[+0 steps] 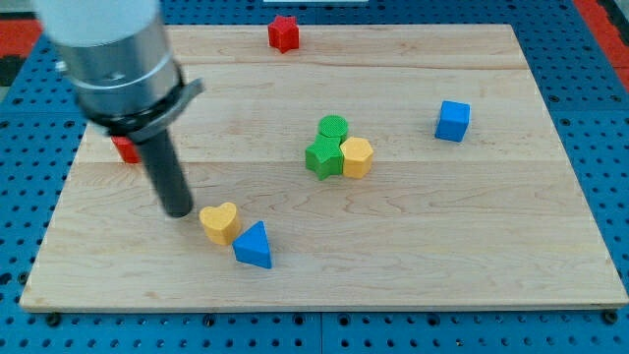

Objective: Push the yellow heart closer to the group of blocks

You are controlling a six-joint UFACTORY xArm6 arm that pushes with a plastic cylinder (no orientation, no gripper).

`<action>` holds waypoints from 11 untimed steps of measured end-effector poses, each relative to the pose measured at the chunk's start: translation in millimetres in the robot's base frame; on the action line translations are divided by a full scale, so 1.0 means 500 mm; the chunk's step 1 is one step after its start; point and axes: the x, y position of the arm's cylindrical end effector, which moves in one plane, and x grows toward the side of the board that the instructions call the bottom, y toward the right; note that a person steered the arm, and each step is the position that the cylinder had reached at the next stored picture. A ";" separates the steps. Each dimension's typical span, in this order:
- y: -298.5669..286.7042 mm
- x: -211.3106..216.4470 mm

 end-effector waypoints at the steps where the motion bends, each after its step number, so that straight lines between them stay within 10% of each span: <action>1: 0.007 0.061; 4: 0.274 -0.033; 11: 0.414 -0.035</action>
